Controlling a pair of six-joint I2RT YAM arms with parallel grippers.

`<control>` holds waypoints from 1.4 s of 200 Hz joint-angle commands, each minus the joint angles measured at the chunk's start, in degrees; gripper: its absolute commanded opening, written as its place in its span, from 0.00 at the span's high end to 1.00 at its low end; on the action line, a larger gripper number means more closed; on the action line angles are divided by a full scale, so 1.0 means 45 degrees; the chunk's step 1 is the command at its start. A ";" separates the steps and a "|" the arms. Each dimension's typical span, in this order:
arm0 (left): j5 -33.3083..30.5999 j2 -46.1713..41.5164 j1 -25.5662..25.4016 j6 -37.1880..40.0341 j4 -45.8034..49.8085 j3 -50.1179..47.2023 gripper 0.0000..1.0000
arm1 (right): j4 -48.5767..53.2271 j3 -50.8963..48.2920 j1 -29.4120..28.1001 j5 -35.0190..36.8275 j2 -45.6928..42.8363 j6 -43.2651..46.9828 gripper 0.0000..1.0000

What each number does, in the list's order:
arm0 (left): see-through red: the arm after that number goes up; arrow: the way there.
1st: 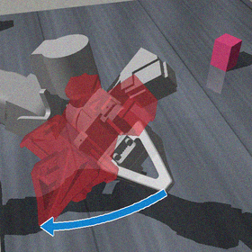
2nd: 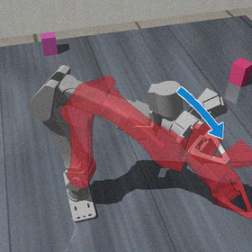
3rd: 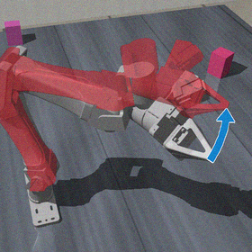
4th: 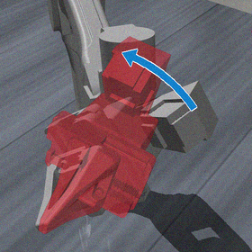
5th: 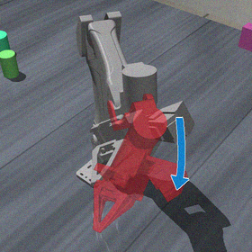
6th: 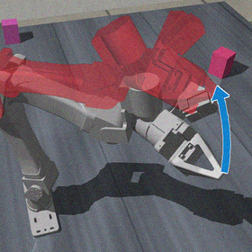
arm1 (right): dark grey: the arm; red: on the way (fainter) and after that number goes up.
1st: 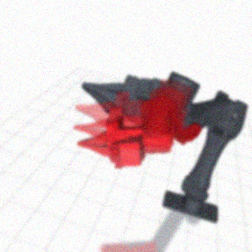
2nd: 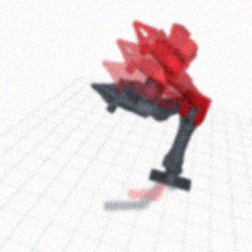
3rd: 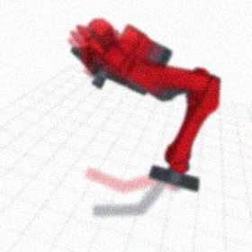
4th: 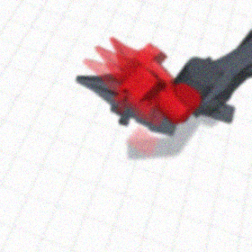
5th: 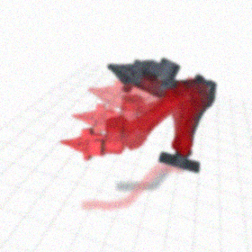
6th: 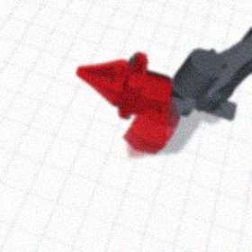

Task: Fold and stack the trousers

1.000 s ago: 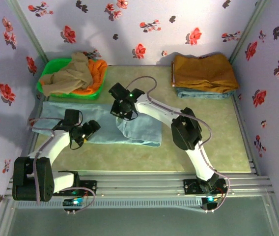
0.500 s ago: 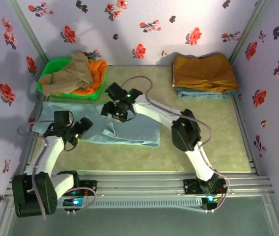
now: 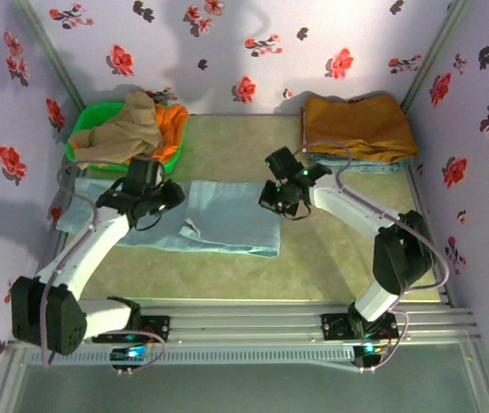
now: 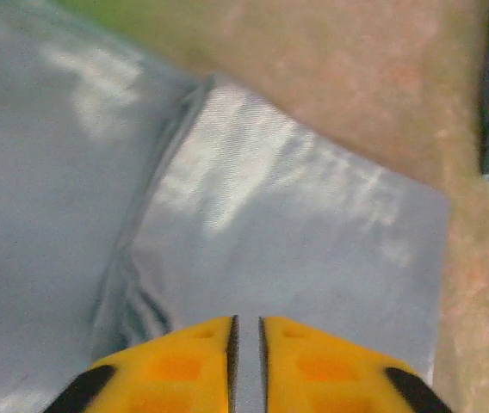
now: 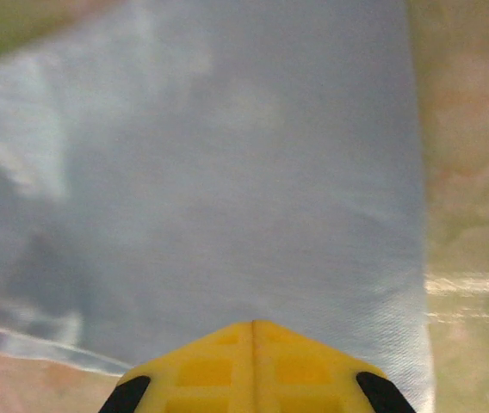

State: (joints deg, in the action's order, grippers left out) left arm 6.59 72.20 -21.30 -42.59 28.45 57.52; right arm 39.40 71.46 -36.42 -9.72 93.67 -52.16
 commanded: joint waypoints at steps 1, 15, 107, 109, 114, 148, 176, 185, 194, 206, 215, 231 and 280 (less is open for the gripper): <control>-0.0667 0.1599 -0.0891 0.0088 -0.0450 0.0818 0.98 | -0.1447 -0.1622 -0.0027 -0.0649 -0.0056 -0.0438 1.00; -0.0572 0.2747 -0.1393 0.0155 -0.0980 0.1046 1.00 | -0.2387 -0.2596 -0.0030 -0.0932 0.0004 -0.0718 1.00; -0.0907 0.1370 -0.1508 -0.1080 -0.3665 -0.5146 1.00 | -0.3759 -0.5102 0.0616 -0.1707 0.0846 -0.0078 1.00; -0.0891 0.1287 -0.1524 -0.1121 -0.3719 -0.5277 1.00 | -0.3746 -0.5129 0.0668 -0.1693 0.0845 -0.0056 1.00; -0.0829 0.1094 -0.1521 -0.1168 -0.3834 -0.5522 1.00 | -0.3722 -0.5173 0.0777 -0.1691 0.0845 0.0036 1.00; -0.0698 0.0273 -0.1830 -0.1543 -0.4309 -0.6652 1.00 | -0.3246 -0.4965 0.2012 -0.2084 0.0353 0.0993 1.00; -0.0654 0.0659 -0.2640 -0.1937 -0.5195 -0.6820 1.00 | -0.2007 -0.3813 0.3257 -0.2725 -0.0720 0.2995 0.73; -0.0714 0.0784 -0.2725 -0.2121 -0.5302 -0.6855 1.00 | -0.1686 -0.3537 0.3504 -0.2384 -0.1000 0.3739 0.61; -0.0741 0.0758 -0.2728 -0.2365 -0.5552 -0.7036 1.00 | -0.1575 -0.3425 0.3714 -0.2073 -0.1072 0.4240 0.52; -0.0826 0.0575 -0.2738 -0.2533 -0.5759 -0.7258 1.00 | -0.1939 -0.3498 0.4103 -0.2753 -0.0842 0.4587 0.48; -0.0941 0.0466 -0.2731 -0.2571 -0.5722 -0.7331 1.00 | -0.2560 -0.3693 0.4334 -0.3680 -0.0522 0.4482 0.47; -0.1053 0.0381 -0.2738 -0.2459 -0.5397 -0.7222 1.00 | -0.3890 -0.3940 0.4376 -0.5025 0.0069 0.4208 0.45; -0.1054 0.0279 -0.2728 -0.2448 -0.4997 -0.7099 1.00 | -0.5607 -0.3940 0.4028 -0.6492 0.1811 0.3972 0.48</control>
State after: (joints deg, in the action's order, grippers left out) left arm 2.79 73.84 -33.01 -52.45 1.28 26.39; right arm 17.80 53.91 -17.23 -33.74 98.39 -35.48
